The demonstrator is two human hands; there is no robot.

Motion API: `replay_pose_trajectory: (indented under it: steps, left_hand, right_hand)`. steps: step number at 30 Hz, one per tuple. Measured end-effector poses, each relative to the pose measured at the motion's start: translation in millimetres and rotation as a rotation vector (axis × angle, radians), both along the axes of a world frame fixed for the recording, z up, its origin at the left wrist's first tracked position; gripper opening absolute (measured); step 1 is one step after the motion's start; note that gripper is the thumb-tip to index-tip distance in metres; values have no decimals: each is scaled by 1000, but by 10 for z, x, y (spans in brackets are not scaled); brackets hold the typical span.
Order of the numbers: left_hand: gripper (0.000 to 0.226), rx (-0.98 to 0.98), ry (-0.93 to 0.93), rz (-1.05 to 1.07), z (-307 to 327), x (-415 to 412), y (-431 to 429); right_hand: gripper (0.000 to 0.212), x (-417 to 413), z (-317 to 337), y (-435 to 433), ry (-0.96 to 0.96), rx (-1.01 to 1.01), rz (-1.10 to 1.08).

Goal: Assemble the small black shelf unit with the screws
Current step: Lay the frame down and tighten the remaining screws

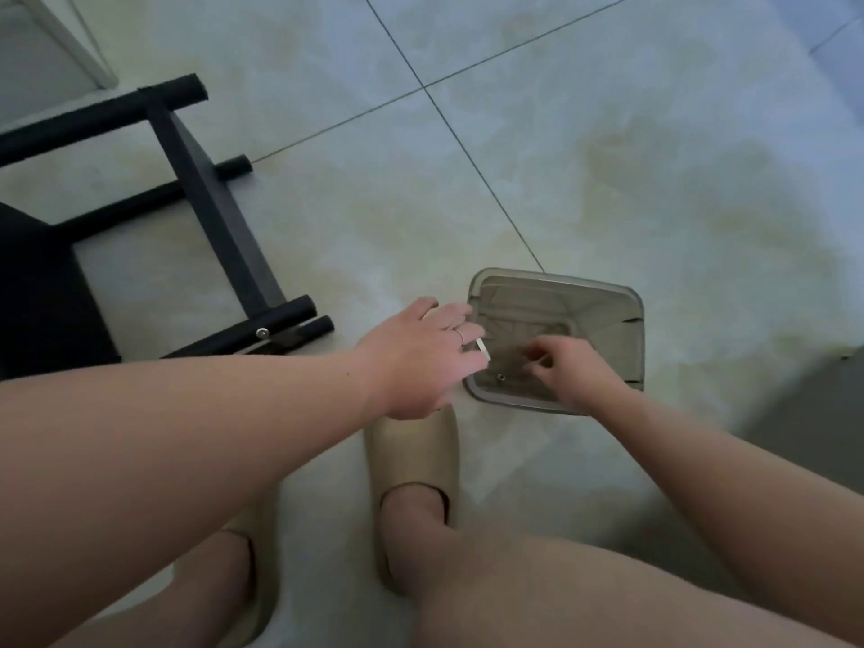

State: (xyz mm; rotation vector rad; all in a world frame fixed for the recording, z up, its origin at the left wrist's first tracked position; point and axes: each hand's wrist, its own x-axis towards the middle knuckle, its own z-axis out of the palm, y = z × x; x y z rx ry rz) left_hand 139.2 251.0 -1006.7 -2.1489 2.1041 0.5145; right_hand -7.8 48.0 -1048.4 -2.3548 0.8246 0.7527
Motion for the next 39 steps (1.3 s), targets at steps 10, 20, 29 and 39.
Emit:
replay_pose_trajectory:
  steps: [10, 20, 29, 39]
  left_hand:
    - [33, 39, 26, 37, -167, -47, -180]
    - [34, 63, 52, 56, -147, -61, -200]
    - [42, 43, 169, 547, 838, 567, 42]
    - [54, -297, 1062, 1641, 2189, 519, 1080]
  right_hand:
    - [31, 377, -372, 129, 185, 34, 266]
    - [23, 331, -349, 166, 121, -9, 72]
    - [19, 717, 945, 119, -199, 46, -81]
    - [13, 1380, 3144, 1257, -660, 84, 121]
